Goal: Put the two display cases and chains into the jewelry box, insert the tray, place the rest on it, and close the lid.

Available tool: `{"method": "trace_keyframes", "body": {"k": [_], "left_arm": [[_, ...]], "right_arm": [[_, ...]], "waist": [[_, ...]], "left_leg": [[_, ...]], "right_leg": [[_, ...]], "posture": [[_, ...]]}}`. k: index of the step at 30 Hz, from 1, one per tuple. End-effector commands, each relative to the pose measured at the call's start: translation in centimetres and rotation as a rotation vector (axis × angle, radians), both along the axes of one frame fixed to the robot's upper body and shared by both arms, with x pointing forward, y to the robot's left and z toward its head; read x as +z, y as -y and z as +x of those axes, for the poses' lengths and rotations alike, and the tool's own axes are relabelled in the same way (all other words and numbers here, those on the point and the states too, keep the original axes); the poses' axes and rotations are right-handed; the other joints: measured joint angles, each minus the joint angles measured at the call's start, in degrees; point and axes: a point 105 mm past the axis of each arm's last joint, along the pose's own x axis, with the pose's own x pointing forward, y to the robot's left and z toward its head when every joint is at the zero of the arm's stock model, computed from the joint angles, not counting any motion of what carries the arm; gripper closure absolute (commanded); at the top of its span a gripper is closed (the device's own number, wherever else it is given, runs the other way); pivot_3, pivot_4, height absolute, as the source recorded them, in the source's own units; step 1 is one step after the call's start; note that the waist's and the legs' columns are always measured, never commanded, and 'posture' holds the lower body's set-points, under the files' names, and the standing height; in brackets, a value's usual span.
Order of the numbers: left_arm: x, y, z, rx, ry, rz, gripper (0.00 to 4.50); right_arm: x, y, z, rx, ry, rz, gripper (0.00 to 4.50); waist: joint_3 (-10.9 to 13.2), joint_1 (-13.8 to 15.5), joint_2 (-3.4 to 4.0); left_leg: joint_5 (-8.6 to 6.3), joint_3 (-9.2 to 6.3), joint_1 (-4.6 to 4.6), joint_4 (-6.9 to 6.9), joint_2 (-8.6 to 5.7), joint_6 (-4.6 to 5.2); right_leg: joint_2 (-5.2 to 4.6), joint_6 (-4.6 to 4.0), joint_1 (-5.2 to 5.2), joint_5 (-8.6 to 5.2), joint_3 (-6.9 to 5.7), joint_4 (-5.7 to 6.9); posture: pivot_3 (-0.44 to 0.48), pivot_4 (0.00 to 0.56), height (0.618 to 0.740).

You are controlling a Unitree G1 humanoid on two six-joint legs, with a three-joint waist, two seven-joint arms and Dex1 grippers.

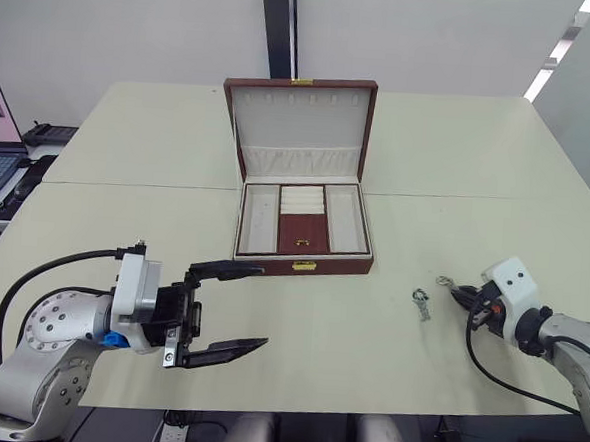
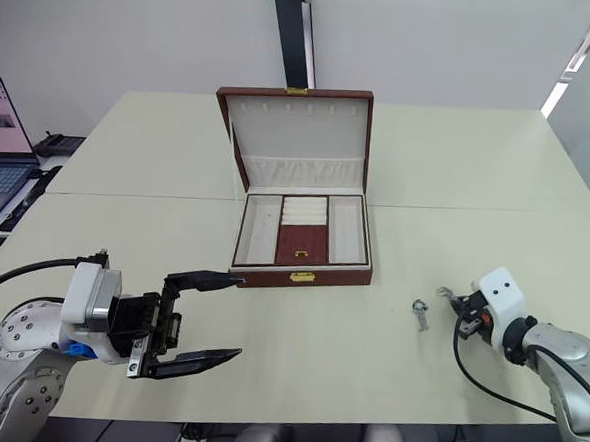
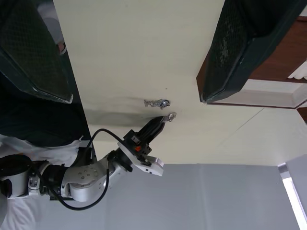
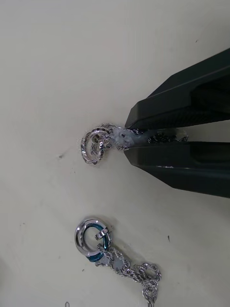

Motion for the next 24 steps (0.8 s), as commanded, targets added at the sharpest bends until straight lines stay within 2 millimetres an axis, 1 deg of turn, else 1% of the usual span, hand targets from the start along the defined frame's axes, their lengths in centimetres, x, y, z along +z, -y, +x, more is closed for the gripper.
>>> {"method": "trace_keyframes", "body": {"k": [1,4,7,9,11,13,14,18,21,24], "left_arm": [[0.4,-0.4,0.2,0.048,0.009,-0.022,0.00],[0.5,-1.1,0.6,0.113,0.011,-0.038,0.00],[0.5,-1.8,1.0,0.167,0.007,-0.049,0.00],[0.5,-2.7,1.4,0.240,0.006,-0.065,0.00],[0.5,-3.4,1.6,0.287,0.005,-0.077,0.00],[0.2,-4.1,1.8,0.337,-0.003,-0.083,0.00],[0.2,-4.3,1.8,0.351,-0.006,-0.084,0.00],[0.1,-5.1,1.9,0.427,-0.006,-0.096,0.00],[0.2,-5.6,2.1,0.487,-0.005,-0.118,0.00],[0.2,-5.8,2.3,0.538,-0.009,-0.143,0.00]], "right_arm": [[3.2,-1.2,-0.1,0.093,0.075,-0.012,4.36],[5.0,-2.5,-0.6,0.183,0.080,-0.007,4.36],[6.2,-3.5,-0.9,0.245,0.078,-0.007,4.36],[7.7,-5.0,-0.9,0.327,0.092,-0.006,4.36],[8.6,-5.9,-0.8,0.371,0.102,-0.004,4.36],[9.6,-7.4,-0.2,0.430,0.126,-0.010,4.36],[9.8,-7.9,0.0,0.447,0.132,-0.012,4.36],[11.3,-11.0,1.6,0.545,0.162,0.004,4.36],[12.2,-14.2,3.2,0.610,0.183,0.030,4.36],[12.6,-17.1,4.5,0.668,0.189,0.037,4.36]], "waist": [[0.00,0.01,0.00],[0.00,0.03,0.00],[0.00,0.06,0.00],[0.01,-0.03,0.00],[0.01,-0.12,0.01],[0.01,-0.18,-0.02],[0.02,-0.14,-0.01],[0.02,-0.13,-0.04],[0.03,-0.13,-0.05],[0.03,-0.31,-0.05]], "left_leg": [[0.00,0.00,0.00,0.00,0.00,0.00],[-0.01,-0.01,0.00,0.00,0.00,0.01],[-0.03,-0.03,-0.01,0.00,0.01,0.06],[-0.04,-0.02,-0.01,0.00,0.00,0.07],[-0.04,-0.02,0.00,-0.01,0.02,0.07],[-0.04,-0.06,-0.02,-0.01,0.04,0.07],[-0.04,-0.02,-0.01,-0.01,0.04,0.07],[-0.02,-0.05,-0.03,-0.01,0.02,0.04],[0.08,-0.06,-0.06,0.00,0.03,-0.14],[0.09,-0.01,-0.05,-0.01,0.04,-0.17]], "right_leg": [[0.00,0.00,0.00,0.00,0.00,0.00],[0.00,0.00,0.00,0.00,-0.01,0.00],[0.01,0.00,0.00,0.00,-0.04,-0.01],[0.00,0.00,0.00,0.00,-0.02,-0.01],[0.01,0.00,-0.01,0.00,-0.03,-0.02],[0.03,0.00,0.00,0.00,-0.07,-0.02],[0.03,0.00,-0.01,0.00,-0.04,-0.04],[0.01,0.00,-0.03,0.00,-0.06,-0.05],[0.00,0.00,-0.06,0.00,-0.06,-0.06],[0.01,-0.01,-0.14,0.00,0.01,0.01]], "posture": [[0.000,0.150,0.740],[0.000,0.150,0.740],[0.000,0.150,0.740],[0.000,0.150,0.740],[0.000,0.150,0.740],[0.000,0.150,0.740],[0.000,0.150,0.740],[0.000,0.150,0.740],[0.000,0.150,0.740],[0.000,0.150,0.740]]}}
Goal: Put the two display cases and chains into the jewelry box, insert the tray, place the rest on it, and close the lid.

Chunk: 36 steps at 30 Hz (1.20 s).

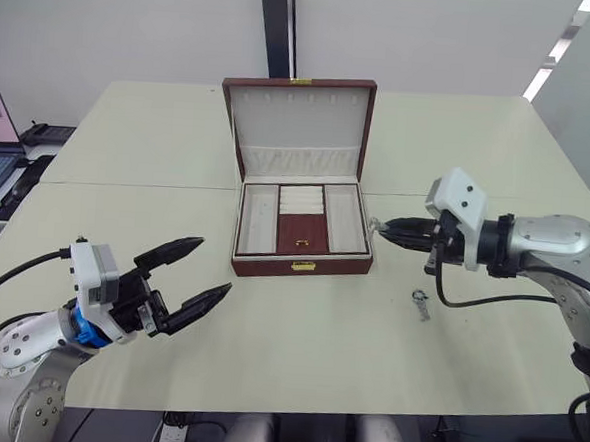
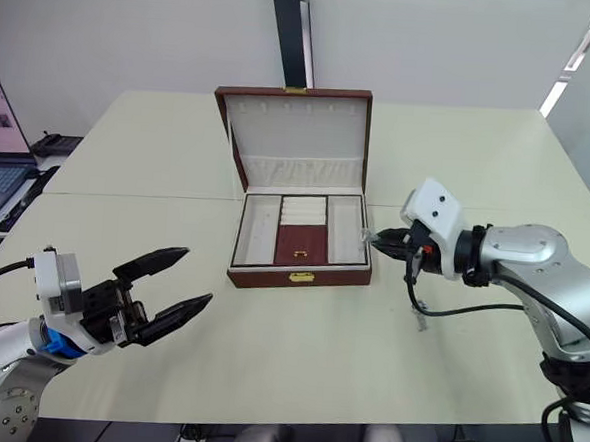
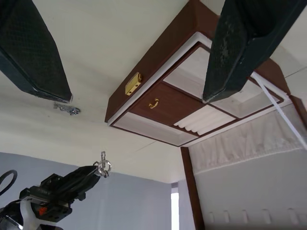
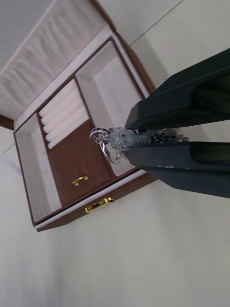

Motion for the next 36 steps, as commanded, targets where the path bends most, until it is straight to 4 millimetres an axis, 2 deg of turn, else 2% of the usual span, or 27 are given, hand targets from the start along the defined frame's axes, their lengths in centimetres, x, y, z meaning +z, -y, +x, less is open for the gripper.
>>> {"method": "trace_keyframes", "body": {"k": [1,6,11,16,23,25,29,36], "left_arm": [[0.9,-0.1,-0.1,0.053,0.036,-0.007,0.00],[1.0,-0.3,0.0,0.100,0.040,-0.018,0.00],[0.9,-0.6,-0.3,0.148,0.034,-0.030,0.00],[0.8,-0.3,-1.0,0.156,0.031,-0.027,0.00],[1.1,0.5,-1.2,0.152,0.036,-0.028,0.00],[1.1,0.6,-1.2,0.149,0.035,-0.029,0.00],[0.8,0.0,-1.1,0.151,0.026,-0.032,0.00],[-0.6,-1.2,-0.9,0.160,-0.020,-0.045,0.00]], "right_arm": [[0.6,-3.0,1.2,0.058,0.028,-0.008,4.36],[0.7,-7.3,2.7,0.135,0.034,-0.016,4.36],[0.1,-10.3,3.7,0.188,0.037,-0.036,4.36],[-0.8,-12.5,4.0,0.234,0.021,-0.051,4.36],[-1.6,-14.2,4.5,0.250,0.004,-0.070,4.36],[-1.6,-14.4,4.6,0.250,0.014,-0.073,3.64],[-1.1,-14.5,4.8,0.247,0.030,-0.055,2.67],[0.6,-12.9,3.7,0.258,0.079,0.016,0.67]], "waist": [[-0.01,0.06,-0.01],[-0.01,0.22,-0.01],[-0.01,0.05,-0.02],[-0.01,-0.02,-0.01],[0.00,0.02,0.00],[0.00,-0.03,0.01],[0.00,-0.05,0.01],[0.01,0.03,0.02]], "left_leg": [[0.00,-0.06,-0.04,-0.01,0.00,-0.01],[0.01,-0.05,-0.09,-0.01,-0.01,-0.03],[0.01,-0.08,-0.09,0.00,-0.03,-0.03],[0.01,-0.06,-0.08,-0.01,-0.02,-0.04],[0.01,-0.05,-0.08,-0.01,-0.04,-0.04],[0.01,-0.05,-0.08,-0.02,-0.03,-0.04],[0.01,-0.04,-0.08,-0.03,-0.03,-0.05],[0.00,-0.07,-0.10,-0.04,-0.04,-0.05]], "right_leg": [[0.00,0.00,-0.03,0.00,-0.05,0.00],[-0.04,-0.01,-0.13,0.00,-0.02,-0.01],[-0.04,-0.02,-0.14,0.00,-0.03,0.01],[-0.02,-0.02,-0.19,0.01,0.00,0.05],[-0.03,-0.03,-0.20,0.02,0.02,0.06],[-0.02,-0.04,-0.23,0.01,0.02,0.06],[-0.01,-0.04,-0.24,0.01,0.03,0.08],[-0.01,-0.04,-0.24,0.01,0.01,0.06]], "posture": [[0.000,0.150,0.740],[0.000,0.150,0.740],[0.000,0.150,0.740],[0.000,0.150,0.740],[0.000,0.150,0.740],[0.000,0.150,0.740],[0.000,0.150,0.740],[0.000,0.150,0.740]]}}
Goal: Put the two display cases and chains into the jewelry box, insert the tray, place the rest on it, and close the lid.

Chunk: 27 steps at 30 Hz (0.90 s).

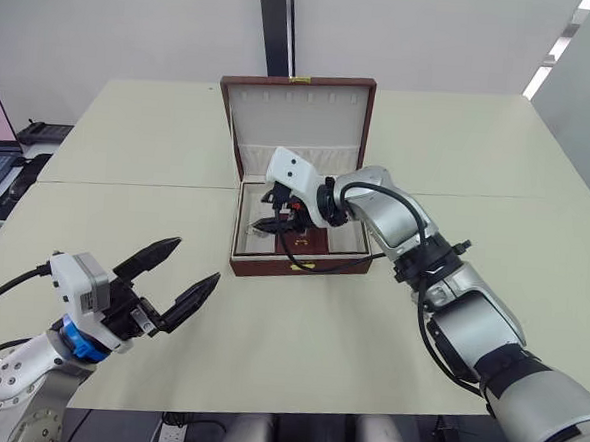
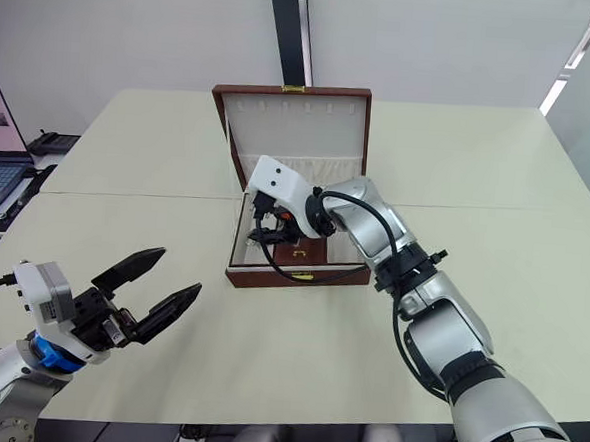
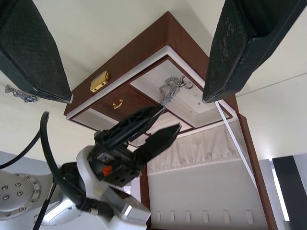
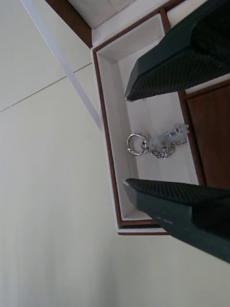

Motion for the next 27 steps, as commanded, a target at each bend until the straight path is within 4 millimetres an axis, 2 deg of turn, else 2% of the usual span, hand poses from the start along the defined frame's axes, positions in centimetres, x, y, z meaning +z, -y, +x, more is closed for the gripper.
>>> {"method": "trace_keyframes", "body": {"k": [1,2,5,8,12,15,17,22,27], "left_arm": [[-0.1,-0.9,0.2,0.021,0.003,-0.002,0.00],[-0.4,-1.3,0.5,0.037,-0.011,0.007,0.00],[-1.1,-2.5,1.5,0.094,-0.028,0.055,0.00],[-0.9,-3.1,2.7,0.132,-0.012,0.090,0.00],[-0.5,-3.9,4.0,0.153,-0.007,0.110,0.00],[-0.6,-4.6,4.9,0.172,-0.021,0.158,0.00],[-1.1,-5.4,5.6,0.199,-0.063,0.213,0.00],[-1.2,-7.4,6.6,0.233,-0.095,0.198,0.00],[-1.6,-8.8,7.0,0.261,-0.111,0.160,0.00]], "right_arm": [[2.9,0.9,-1.3,0.026,0.103,0.106,0.29],[3.1,1.6,-1.6,0.017,0.139,0.128,0.06],[3.5,4.0,-2.2,-0.040,0.190,0.177,0.06],[3.8,7.0,-2.5,-0.144,0.184,0.232,0.06],[3.9,11.8,-3.2,-0.275,0.224,0.236,0.06],[3.6,16.3,-4.2,-0.381,0.277,0.206,0.06],[2.8,19.8,-4.9,-0.465,0.312,0.160,0.06],[0.9,26.1,-6.6,-0.629,0.320,0.075,0.06],[-1.9,30.5,-8.9,-0.755,0.237,0.031,0.06]], "waist": [[-0.01,0.04,-0.01],[-0.01,0.07,-0.02],[-0.02,0.20,-0.03],[-0.01,0.32,-0.02],[-0.02,0.27,-0.04],[-0.02,0.30,-0.04],[-0.01,0.40,-0.05],[-0.01,0.25,-0.04],[-0.01,0.16,-0.05]], "left_leg": [[0.00,-0.01,0.00,-0.01,0.00,0.00],[0.00,-0.01,0.01,0.00,0.01,0.00],[0.00,-0.03,0.00,0.01,-0.01,0.00],[0.00,-0.04,0.00,0.02,-0.03,0.00],[-0.01,-0.01,0.00,0.00,-0.04,0.01],[-0.01,0.00,-0.01,-0.03,-0.04,0.01],[-0.01,0.01,-0.01,-0.03,-0.03,0.02],[-0.02,0.05,0.02,-0.02,-0.03,0.06],[-0.02,0.10,0.06,-0.03,0.00,0.05]], "right_leg": [[0.00,0.00,0.00,0.00,0.00,-0.01],[0.00,0.00,0.01,0.00,-0.01,-0.01],[-0.01,0.00,0.04,0.00,-0.02,-0.03],[0.00,0.00,0.04,0.00,-0.03,0.02],[-0.01,0.00,0.04,0.00,0.00,-0.03],[-0.01,0.01,0.06,0.00,-0.01,-0.04],[-0.01,0.01,0.08,0.00,-0.02,-0.07],[0.01,0.01,0.13,0.00,-0.01,-0.04],[0.01,0.01,0.15,0.00,0.01,-0.02]], "posture": [[0.000,0.150,0.740],[0.000,0.150,0.740],[0.000,0.150,0.740],[0.000,0.150,0.740],[0.000,0.150,0.740],[0.000,0.150,0.740],[0.000,0.150,0.740],[0.000,0.150,0.740],[0.000,0.150,0.740]]}}
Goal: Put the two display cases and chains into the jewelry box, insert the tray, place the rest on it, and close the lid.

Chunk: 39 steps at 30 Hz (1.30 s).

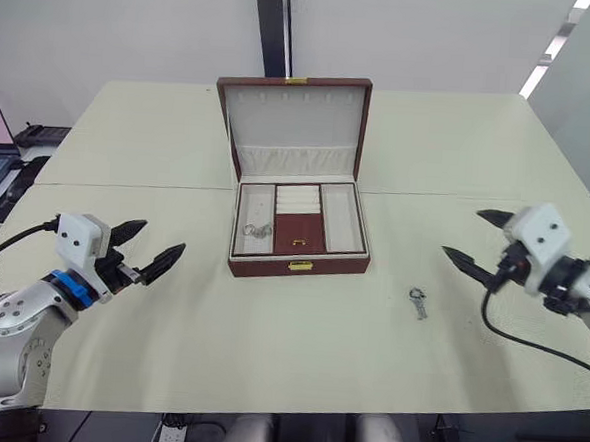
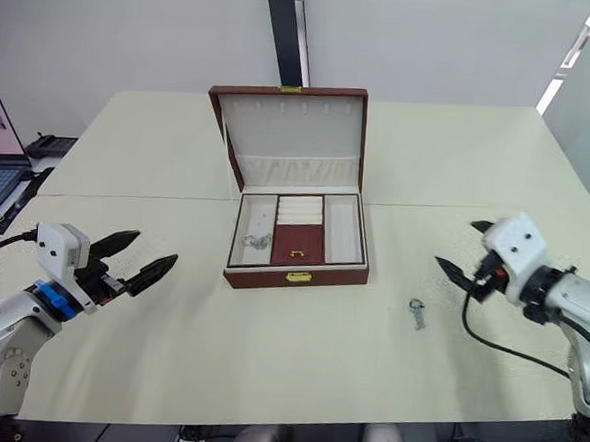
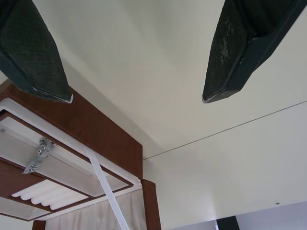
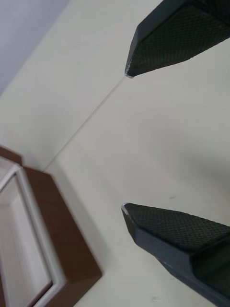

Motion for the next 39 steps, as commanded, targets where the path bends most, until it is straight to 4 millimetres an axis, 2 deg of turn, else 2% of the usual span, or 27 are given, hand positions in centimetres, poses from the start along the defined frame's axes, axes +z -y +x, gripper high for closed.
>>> {"method": "trace_keyframes", "body": {"k": [1,5,8,16,20,25,31,34,36,39], "left_arm": [[0.5,-1.7,0.0,0.041,0.024,-0.001,0.00],[-1.2,-3.5,-0.4,0.099,-0.030,0.030,0.00],[-1.8,-4.1,-0.8,0.103,-0.050,0.028,0.00],[-2.2,-4.4,-1.3,0.094,-0.067,0.025,0.00],[-1.7,-3.2,-1.5,0.030,-0.062,0.039,0.00],[0.0,0.0,-2.5,-0.149,-0.098,0.061,0.00],[2.0,5.8,-3.7,-0.449,-0.108,0.084,0.00],[3.4,9.9,-5.2,-0.682,-0.044,0.071,0.00],[4.4,11.9,-6.2,-0.801,0.006,0.041,0.00],[5.2,13.9,-7.6,-0.953,0.081,0.035,0.00]], "right_arm": [[0.1,1.9,-1.6,-0.040,0.024,-0.002,0.06],[-2.5,3.4,-3.2,-0.103,-0.020,-0.020,0.06],[-3.7,3.8,-4.0,-0.130,-0.055,0.001,0.06],[-3.9,3.7,-4.2,-0.129,-0.074,0.042,0.06],[-3.7,3.9,-4.1,-0.126,-0.072,0.039,0.06],[-3.5,3.8,-4.1,-0.126,-0.068,0.053,0.06],[-3.3,3.1,-4.4,-0.093,-0.068,0.069,0.06],[-3.1,2.5,-4.8,-0.078,-0.072,0.078,0.06],[-3.0,1.9,-5.2,-0.072,-0.077,0.097,0.06],[-2.8,1.0,-5.7,-0.060,-0.093,0.126,0.06]], "waist": [[0.00,0.06,0.00],[0.00,0.05,-0.01],[0.00,0.03,-0.01],[-0.01,0.10,-0.01],[-0.01,0.09,-0.01],[0.00,0.11,-0.03],[0.00,0.11,-0.02],[0.00,0.15,-0.02],[0.00,0.22,-0.01],[-0.01,0.26,0.00]], "left_leg": [[0.00,0.00,0.00,0.01,0.00,0.00],[0.00,-0.01,0.03,0.01,0.00,0.00],[0.00,0.00,0.03,0.01,0.00,0.01],[0.00,-0.04,0.04,0.02,0.01,0.00],[0.00,-0.03,0.04,0.02,0.01,0.00],[0.00,-0.05,0.03,0.03,0.03,0.00],[0.00,-0.03,0.03,0.04,0.01,0.00],[0.00,-0.03,0.03,0.04,0.03,0.00],[0.00,-0.03,0.04,0.04,0.03,0.00],[0.00,-0.01,0.04,0.05,0.03,0.00]], "right_leg": [[0.00,0.00,0.01,0.00,0.00,0.00],[0.00,0.00,0.04,0.00,-0.01,-0.01],[0.00,0.00,0.04,0.00,0.01,0.00],[0.00,0.00,0.06,0.00,-0.01,0.00],[0.00,0.00,0.07,0.00,0.00,0.00],[-0.01,0.00,0.09,0.00,-0.03,-0.01],[-0.02,0.00,0.12,0.00,-0.02,-0.01],[-0.02,0.00,0.13,0.00,-0.02,-0.02],[-0.01,0.00,0.13,0.00,-0.02,-0.01],[-0.01,0.00,0.15,0.00,-0.01,-0.02]], "posture": [[0.000,0.150,0.740],[0.000,0.150,0.740],[0.000,0.150,0.740],[0.000,0.150,0.740],[0.000,0.150,0.740],[0.000,0.150,0.740],[0.000,0.150,0.740],[0.000,0.150,0.740],[0.000,0.150,0.740],[0.000,0.150,0.740]]}}
